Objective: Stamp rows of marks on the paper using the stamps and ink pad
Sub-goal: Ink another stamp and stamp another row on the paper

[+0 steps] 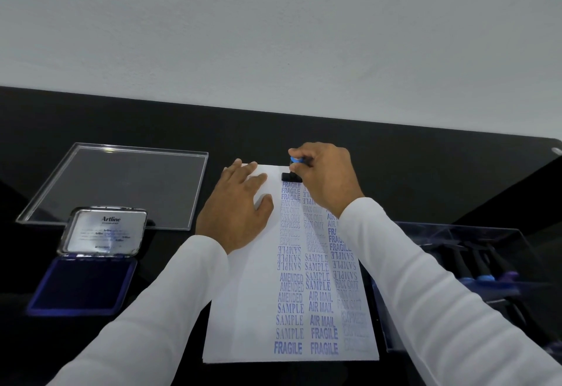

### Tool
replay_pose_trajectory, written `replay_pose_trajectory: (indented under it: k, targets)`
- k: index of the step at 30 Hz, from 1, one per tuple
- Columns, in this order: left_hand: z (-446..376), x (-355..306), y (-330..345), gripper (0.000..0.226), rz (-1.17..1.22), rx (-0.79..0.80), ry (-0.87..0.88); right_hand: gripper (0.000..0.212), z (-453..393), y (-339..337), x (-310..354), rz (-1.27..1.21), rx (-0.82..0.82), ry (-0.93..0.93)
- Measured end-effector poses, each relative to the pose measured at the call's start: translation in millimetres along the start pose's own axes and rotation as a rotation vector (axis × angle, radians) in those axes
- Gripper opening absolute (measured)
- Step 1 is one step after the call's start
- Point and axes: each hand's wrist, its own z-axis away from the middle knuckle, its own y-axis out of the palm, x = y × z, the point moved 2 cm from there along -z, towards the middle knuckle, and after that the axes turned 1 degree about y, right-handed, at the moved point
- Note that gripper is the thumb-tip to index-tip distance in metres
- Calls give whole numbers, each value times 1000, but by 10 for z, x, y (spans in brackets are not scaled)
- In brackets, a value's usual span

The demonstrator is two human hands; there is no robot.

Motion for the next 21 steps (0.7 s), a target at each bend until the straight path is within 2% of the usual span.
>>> replay_pose_trajectory:
  k: [11,21]
  targets:
    - [-1,10,13,57,4,1,-10,15,-13,8,-20,13,-19,-28]
    - [-11,10,17,56,1,1,-12,20,2,10,-1,-29,-15,14]
